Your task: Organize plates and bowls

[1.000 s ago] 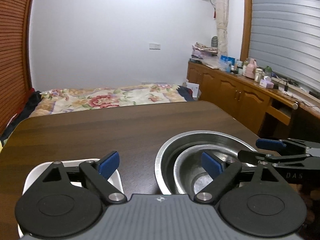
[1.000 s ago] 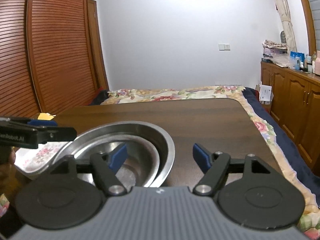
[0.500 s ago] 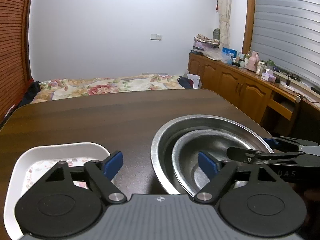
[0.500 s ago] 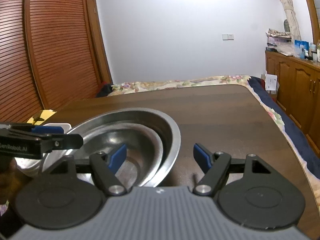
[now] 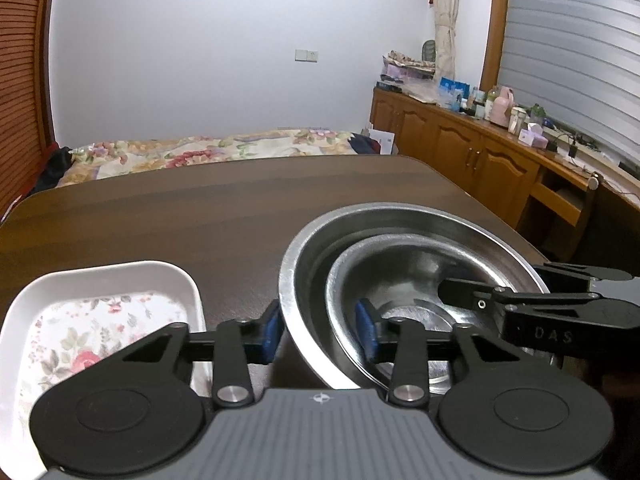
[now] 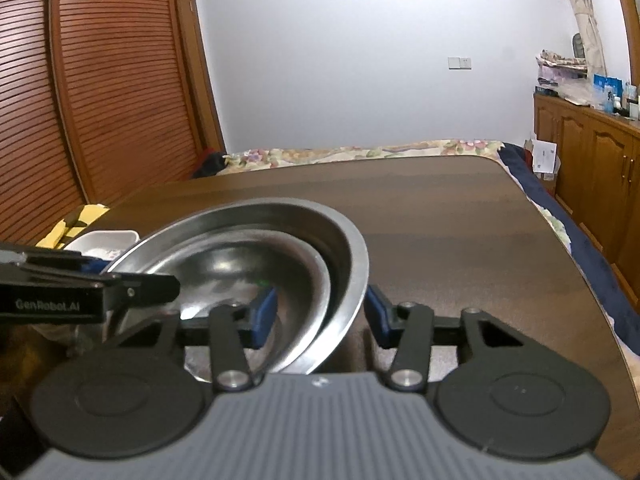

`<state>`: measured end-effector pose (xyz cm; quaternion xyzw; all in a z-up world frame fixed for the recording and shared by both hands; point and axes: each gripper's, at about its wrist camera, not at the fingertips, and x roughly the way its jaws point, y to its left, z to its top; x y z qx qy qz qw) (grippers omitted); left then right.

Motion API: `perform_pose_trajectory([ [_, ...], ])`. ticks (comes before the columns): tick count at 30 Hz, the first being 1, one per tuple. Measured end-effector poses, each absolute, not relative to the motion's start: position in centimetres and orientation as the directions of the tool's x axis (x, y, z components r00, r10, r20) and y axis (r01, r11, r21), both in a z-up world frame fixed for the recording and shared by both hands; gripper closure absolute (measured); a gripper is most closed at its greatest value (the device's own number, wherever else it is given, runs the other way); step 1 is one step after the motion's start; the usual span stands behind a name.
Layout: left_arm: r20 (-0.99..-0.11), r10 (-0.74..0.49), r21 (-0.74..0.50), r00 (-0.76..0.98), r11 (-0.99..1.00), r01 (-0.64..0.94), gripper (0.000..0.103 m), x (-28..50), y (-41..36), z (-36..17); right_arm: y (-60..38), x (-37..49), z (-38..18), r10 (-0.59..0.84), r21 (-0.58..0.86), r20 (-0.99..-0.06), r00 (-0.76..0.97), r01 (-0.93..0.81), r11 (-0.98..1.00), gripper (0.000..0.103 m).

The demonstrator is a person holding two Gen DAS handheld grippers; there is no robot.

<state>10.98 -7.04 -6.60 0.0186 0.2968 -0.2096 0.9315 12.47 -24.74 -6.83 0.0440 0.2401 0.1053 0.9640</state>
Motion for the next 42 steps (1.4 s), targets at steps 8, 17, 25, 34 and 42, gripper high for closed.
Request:
perform_pose_trajectory([
  [8, -0.564, -0.377, -0.093, 0.734, 0.913, 0.397, 0.072, 10.8, -7.5, -6.6, -24.5, 12.4, -6.8, 0.217, 0.139, -0.458, 0.862, -0.171, 0.975, 0.074],
  [17, -0.564, -0.390, -0.132, 0.728, 0.913, 0.387, 0.072, 10.9, -6.9, -5.7, -24.1, 12.1, -6.0, 0.200, 0.165, -0.450, 0.870, -0.140, 0.976, 0.074],
  [25, -0.530, -0.400, -0.149, 0.748, 0.912, 0.382, 0.072, 10.7, -5.4, -4.0, -23.4, 12.3, -4.4, 0.216, 0.188, -0.431, 0.876, -0.147, 0.971, 0.075],
  [34, -0.494, -0.379, -0.163, 0.782, 0.924, 0.345, 0.072, 9.8, -2.1, -2.6, -21.0, 12.5, -3.3, 0.251, 0.176, -0.413, 0.875, -0.194, 0.965, 0.075],
  [42, -0.479, -0.327, -0.163, 0.815, 0.945, 0.283, 0.072, 9.2, 1.7, -1.4, -17.5, 13.4, -2.9, 0.314, 0.180, -0.422, 0.850, -0.261, 0.948, 0.074],
])
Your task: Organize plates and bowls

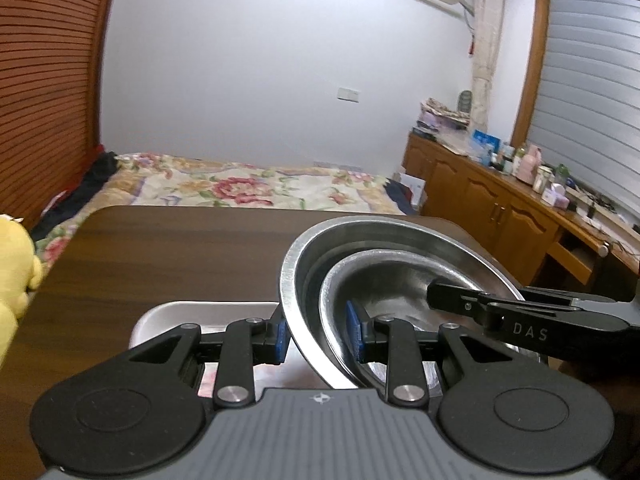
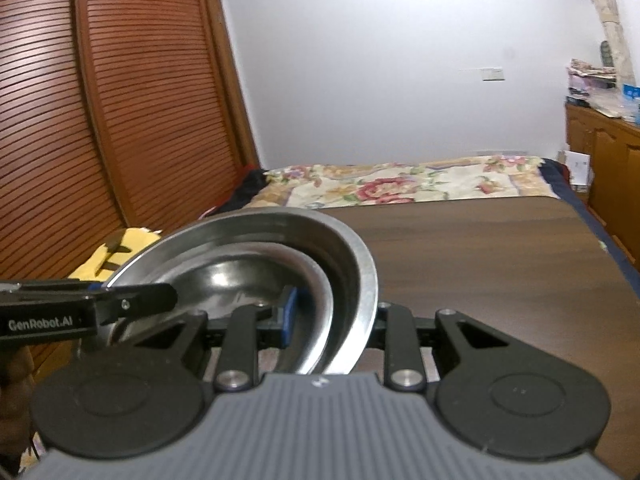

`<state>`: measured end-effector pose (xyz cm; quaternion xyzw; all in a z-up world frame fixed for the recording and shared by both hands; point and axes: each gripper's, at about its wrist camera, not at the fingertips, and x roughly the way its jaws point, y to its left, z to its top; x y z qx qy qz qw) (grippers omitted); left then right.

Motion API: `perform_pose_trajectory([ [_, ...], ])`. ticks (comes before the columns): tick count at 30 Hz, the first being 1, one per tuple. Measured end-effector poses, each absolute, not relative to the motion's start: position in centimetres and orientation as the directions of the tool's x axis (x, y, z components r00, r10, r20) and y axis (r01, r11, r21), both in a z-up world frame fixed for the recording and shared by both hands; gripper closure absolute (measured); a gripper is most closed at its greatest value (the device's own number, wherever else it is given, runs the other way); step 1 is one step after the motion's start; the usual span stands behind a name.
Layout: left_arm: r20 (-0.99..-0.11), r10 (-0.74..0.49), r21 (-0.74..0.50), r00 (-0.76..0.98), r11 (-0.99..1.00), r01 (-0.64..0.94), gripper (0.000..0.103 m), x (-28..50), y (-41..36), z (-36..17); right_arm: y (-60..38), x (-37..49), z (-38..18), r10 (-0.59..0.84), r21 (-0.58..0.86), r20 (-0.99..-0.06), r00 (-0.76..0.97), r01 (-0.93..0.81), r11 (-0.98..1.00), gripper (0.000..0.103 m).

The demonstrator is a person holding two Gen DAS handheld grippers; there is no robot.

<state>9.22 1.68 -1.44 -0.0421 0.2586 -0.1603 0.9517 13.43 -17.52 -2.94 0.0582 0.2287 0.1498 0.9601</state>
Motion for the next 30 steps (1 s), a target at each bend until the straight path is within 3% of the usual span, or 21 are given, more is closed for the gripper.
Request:
perform_pose_trajectory([
  [13, -0.482, -0.248, -0.190, 0.841, 0.966, 0.176, 0.072, 8.6, 7.1, -2.3, -12.5, 14.5, -3.3, 0.385, 0.159, -0.457, 0.802, -0.352, 0.922, 0.075],
  [30, -0.508, -0.237, -0.207, 0.828, 0.967, 0.150, 0.072, 9.1, 8.7, -3.7, -10.4, 15.1, -4.3, 0.381, 0.139, -0.499, 0.779, -0.362, 0.922, 0.075],
])
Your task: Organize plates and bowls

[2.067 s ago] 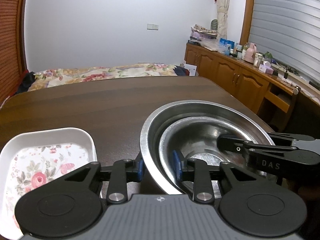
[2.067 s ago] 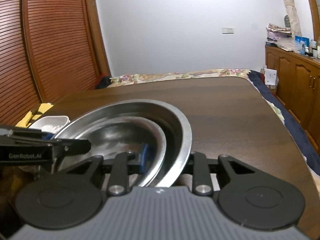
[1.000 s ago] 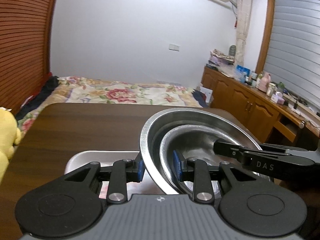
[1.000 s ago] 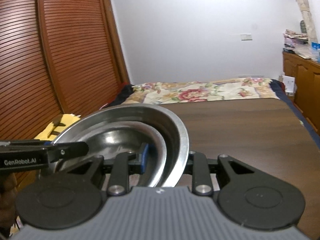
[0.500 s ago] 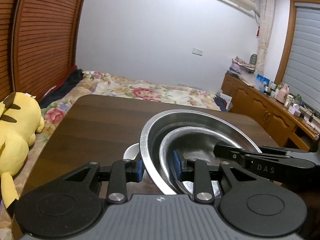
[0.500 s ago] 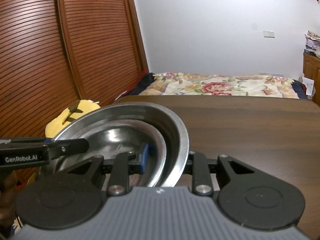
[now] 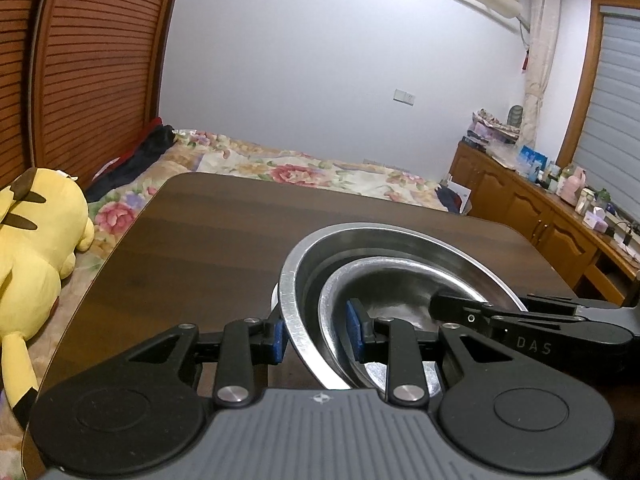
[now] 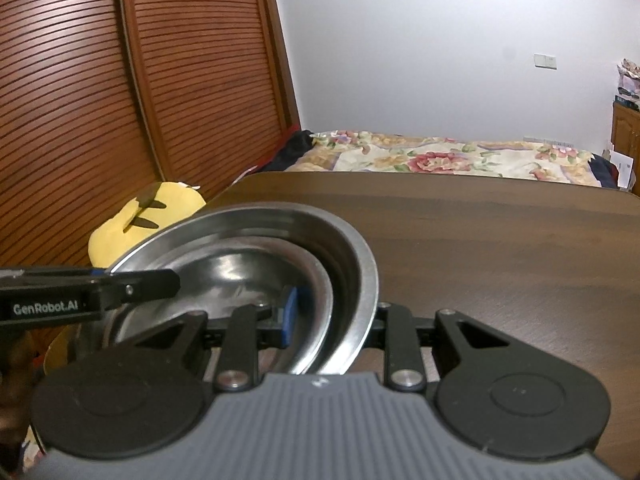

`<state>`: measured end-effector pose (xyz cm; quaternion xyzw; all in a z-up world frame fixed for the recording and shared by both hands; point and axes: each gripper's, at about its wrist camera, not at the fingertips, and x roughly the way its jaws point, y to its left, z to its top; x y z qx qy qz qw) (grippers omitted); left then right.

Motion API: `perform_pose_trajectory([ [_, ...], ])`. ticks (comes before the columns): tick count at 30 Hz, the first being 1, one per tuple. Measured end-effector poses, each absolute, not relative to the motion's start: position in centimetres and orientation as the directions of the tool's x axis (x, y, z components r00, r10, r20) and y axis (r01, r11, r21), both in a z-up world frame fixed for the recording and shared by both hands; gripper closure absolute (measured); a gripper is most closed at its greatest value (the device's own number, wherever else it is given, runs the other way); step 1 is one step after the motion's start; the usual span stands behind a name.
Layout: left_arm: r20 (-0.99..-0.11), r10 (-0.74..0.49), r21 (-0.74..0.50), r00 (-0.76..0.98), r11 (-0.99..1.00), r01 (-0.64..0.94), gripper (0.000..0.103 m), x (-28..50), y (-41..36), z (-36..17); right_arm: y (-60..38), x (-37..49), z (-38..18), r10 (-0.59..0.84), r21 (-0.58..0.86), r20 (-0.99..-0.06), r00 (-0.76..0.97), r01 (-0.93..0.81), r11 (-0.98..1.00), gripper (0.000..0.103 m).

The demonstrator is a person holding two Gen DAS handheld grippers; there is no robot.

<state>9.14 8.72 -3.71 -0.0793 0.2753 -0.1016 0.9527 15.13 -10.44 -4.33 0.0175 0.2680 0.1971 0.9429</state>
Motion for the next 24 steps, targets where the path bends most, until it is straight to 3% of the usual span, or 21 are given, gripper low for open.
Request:
perform_pose_trajectory([
  [18, -0.526, -0.212, -0.182, 0.824, 0.974, 0.134, 0.072, 9.52, 8.70, -4.47, -10.10, 15.11, -4.66, 0.392, 0.129, -0.493, 0.777, -0.380, 0.916, 0.074],
  [21, -0.527, -0.211, -0.179, 0.823, 0.975, 0.135, 0.072, 9.49, 8.64, -4.48, -10.15, 15.06, -4.57, 0.384, 0.124, -0.494, 0.780, -0.374, 0.919, 0.070],
  [24, -0.527, -0.206, -0.175, 0.824, 0.976, 0.132, 0.072, 9.30, 8.45, -4.41, -10.21, 14.77, -4.39, 0.372, 0.109, -0.478, 0.796, -0.366, 0.924, 0.053],
])
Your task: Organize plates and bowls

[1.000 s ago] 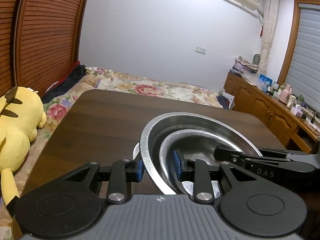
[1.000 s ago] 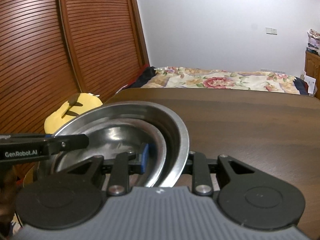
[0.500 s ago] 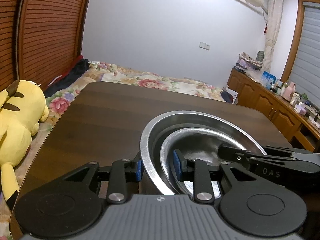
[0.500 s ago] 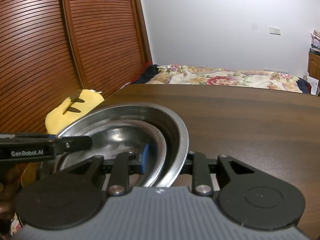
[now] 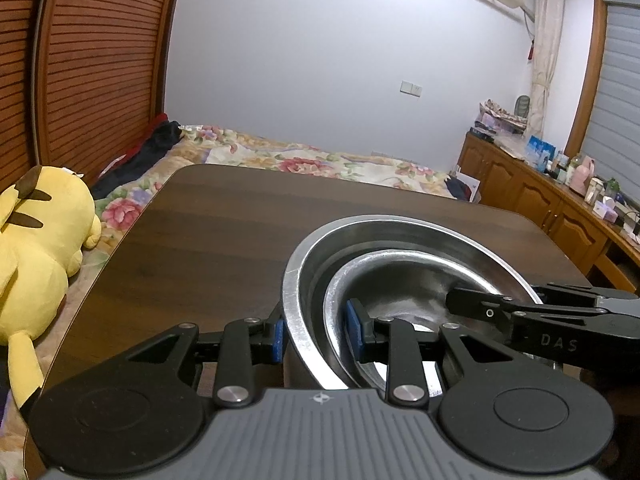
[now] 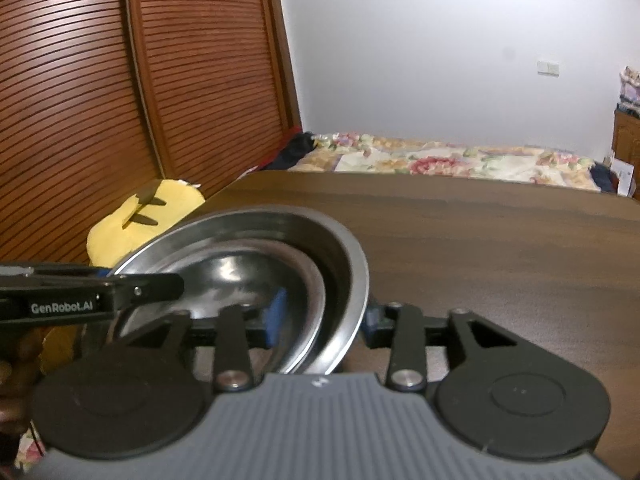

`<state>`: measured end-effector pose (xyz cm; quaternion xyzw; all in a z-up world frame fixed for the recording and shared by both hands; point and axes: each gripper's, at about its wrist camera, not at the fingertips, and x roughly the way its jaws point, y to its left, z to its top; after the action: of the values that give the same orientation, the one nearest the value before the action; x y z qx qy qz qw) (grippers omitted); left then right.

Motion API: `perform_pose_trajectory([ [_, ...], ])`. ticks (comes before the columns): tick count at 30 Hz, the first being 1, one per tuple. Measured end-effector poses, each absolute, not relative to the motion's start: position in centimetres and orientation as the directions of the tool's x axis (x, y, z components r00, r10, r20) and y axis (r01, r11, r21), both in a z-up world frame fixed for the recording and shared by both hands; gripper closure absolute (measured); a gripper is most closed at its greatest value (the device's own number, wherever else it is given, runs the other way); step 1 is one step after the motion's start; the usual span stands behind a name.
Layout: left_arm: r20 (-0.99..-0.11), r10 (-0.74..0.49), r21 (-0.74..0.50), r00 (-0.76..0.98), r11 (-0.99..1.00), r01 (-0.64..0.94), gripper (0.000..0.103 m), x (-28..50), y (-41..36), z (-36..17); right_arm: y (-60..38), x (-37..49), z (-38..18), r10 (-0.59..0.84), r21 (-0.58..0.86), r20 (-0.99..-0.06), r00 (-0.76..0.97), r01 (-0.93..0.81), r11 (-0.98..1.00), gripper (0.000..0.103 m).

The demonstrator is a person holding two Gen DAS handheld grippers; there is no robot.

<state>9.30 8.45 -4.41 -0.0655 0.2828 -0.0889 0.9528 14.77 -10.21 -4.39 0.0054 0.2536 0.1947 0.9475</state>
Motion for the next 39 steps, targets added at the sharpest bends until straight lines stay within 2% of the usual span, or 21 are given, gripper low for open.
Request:
perform_pose_trajectory([
  [1, -0.526, -0.204, -0.172, 0.826, 0.976, 0.131, 0.072, 9.3, 8.4, -4.4, -10.1, 14.5, -4.2, 0.359, 0.091, -0.466, 0.808, -0.360, 0.929, 0.048],
  [4, -0.523, -0.193, -0.159, 0.830, 0.979, 0.127, 0.068, 9.3, 8.5, -4.3, -10.3, 14.3, -3.7, 0.350, 0.076, -0.448, 0.823, -0.355, 0.932, 0.048],
  [9, -0.510, -0.167, -0.129, 0.844, 0.985, 0.118, 0.045, 8.8, 8.5, -3.7, -10.9, 13.8, -3.0, 0.346, 0.076, -0.428, 0.835, -0.348, 0.934, 0.046],
  [13, -0.493, -0.143, -0.095, 0.858, 0.989, 0.110, 0.032, 8.3, 8.5, -2.9, -11.4, 13.1, -2.3, 0.337, 0.072, -0.401, 0.852, -0.338, 0.938, 0.031],
  [15, -0.482, -0.134, -0.080, 0.866, 0.991, 0.109, 0.021, 7.8, 8.2, -2.5, -11.5, 12.5, -2.0, 0.325, 0.062, -0.387, 0.863, -0.328, 0.943, 0.024],
  [17, -0.471, -0.137, -0.073, 0.871, 0.991, 0.116, 0.014, 7.2, 8.0, -2.2, -11.8, 12.0, -1.8, 0.318, 0.055, -0.374, 0.871, -0.321, 0.945, 0.015],
  [20, -0.460, -0.151, -0.068, 0.875, 0.989, 0.135, 0.001, 6.4, 7.7, -1.7, -12.2, 11.3, -1.5, 0.302, 0.048, -0.362, 0.882, -0.306, 0.951, 0.007],
  [22, -0.447, -0.154, -0.062, 0.881, 0.988, 0.142, 0.000, 5.9, 7.5, -1.4, -12.2, 10.8, -1.3, 0.293, 0.051, -0.356, 0.887, -0.294, 0.954, 0.000],
  [29, -0.450, -0.165, -0.058, 0.878, 0.986, 0.156, 0.000, 4.6, 6.6, -0.7, -12.1, 9.2, -0.8, 0.235, 0.031, -0.354, 0.905, -0.240, 0.970, 0.000],
  [39, -0.430, -0.103, -0.035, 0.897, 0.995, 0.097, 0.000, 3.0, 6.3, 0.3, -13.0, 6.6, -0.1, 0.189, 0.033, -0.327, 0.926, -0.189, 0.981, 0.000],
])
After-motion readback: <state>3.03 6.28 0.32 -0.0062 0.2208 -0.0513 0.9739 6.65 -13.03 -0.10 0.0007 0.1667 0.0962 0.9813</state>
